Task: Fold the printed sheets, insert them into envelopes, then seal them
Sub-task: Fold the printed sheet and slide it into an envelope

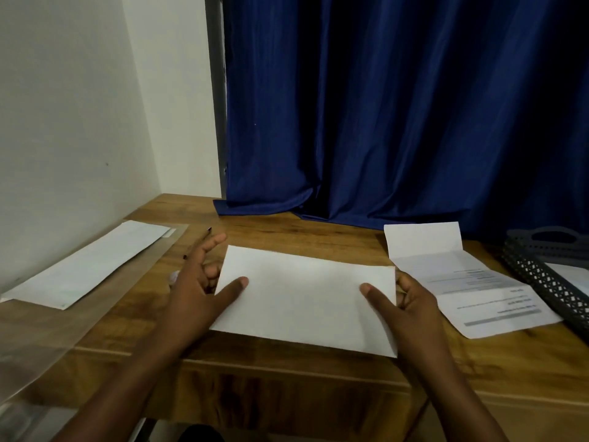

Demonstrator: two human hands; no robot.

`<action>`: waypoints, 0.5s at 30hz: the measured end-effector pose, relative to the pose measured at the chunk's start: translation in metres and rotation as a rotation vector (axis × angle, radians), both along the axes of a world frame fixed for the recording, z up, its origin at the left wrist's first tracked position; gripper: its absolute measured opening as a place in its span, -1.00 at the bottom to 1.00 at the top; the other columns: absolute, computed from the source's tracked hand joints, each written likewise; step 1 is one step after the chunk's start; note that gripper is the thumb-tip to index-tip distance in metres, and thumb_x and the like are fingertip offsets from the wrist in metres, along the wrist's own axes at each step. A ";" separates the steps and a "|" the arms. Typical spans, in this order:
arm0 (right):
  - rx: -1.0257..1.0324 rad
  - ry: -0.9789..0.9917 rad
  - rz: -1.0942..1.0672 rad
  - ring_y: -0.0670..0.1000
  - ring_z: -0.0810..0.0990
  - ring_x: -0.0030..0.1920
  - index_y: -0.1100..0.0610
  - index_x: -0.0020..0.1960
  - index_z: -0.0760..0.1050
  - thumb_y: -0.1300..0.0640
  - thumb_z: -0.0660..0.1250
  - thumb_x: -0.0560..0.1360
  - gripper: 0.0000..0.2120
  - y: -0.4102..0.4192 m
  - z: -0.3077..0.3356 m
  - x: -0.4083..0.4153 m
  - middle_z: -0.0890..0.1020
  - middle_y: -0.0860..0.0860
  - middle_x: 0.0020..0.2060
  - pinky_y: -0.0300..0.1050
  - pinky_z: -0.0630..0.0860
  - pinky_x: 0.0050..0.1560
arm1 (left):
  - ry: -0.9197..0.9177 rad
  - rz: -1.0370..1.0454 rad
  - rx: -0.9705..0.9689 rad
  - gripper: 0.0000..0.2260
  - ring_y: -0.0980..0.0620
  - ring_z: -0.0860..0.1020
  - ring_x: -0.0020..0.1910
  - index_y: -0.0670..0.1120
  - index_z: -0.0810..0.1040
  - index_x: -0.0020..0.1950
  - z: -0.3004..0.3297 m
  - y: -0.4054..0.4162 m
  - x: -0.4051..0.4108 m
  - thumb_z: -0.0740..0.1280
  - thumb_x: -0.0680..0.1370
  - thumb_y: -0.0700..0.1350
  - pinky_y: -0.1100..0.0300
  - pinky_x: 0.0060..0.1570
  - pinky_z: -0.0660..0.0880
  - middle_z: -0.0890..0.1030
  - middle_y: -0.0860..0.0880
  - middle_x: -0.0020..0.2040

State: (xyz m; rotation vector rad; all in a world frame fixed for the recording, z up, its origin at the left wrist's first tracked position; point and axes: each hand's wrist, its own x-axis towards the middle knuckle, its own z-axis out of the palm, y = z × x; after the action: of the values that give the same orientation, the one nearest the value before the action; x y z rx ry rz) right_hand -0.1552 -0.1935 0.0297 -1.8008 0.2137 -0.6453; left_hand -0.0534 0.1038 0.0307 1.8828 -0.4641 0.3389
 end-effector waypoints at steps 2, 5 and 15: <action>-0.147 0.124 -0.115 -0.20 0.65 -0.10 -0.21 0.13 0.54 -0.22 0.47 0.41 -0.68 -0.005 -0.016 0.011 0.67 -0.22 0.06 -0.23 0.59 -0.14 | 0.040 0.062 0.078 -0.21 0.21 0.63 -0.02 0.31 0.19 0.51 -0.009 -0.007 0.005 0.56 0.45 -0.05 0.27 0.00 0.58 0.63 0.31 0.05; -0.327 0.252 -0.208 -0.18 0.55 -0.08 -0.07 0.39 0.44 -0.35 0.41 0.39 -0.34 -0.009 -0.033 0.019 0.65 -0.07 0.19 -0.19 0.54 -0.14 | -0.106 0.106 0.296 -0.18 0.17 0.41 0.35 0.31 0.13 0.55 -0.019 -0.008 0.007 0.56 0.45 0.03 0.10 0.29 0.45 0.34 0.23 0.44; -0.744 0.272 0.085 -0.17 0.40 0.37 -0.28 0.18 0.58 -0.38 0.28 0.45 -0.62 0.001 -0.033 0.009 0.49 -0.24 0.38 0.06 0.34 0.46 | -0.179 -0.131 0.743 -0.40 0.18 -0.06 0.59 0.42 0.12 0.53 -0.030 -0.006 -0.001 0.17 0.51 0.44 0.03 0.48 0.21 -0.24 0.41 0.58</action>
State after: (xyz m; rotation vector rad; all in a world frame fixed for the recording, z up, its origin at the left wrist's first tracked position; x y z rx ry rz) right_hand -0.1459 -0.1929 -0.0028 -2.6022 0.0767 -0.4397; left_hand -0.0542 0.0980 0.0005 2.5307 -0.9228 0.2658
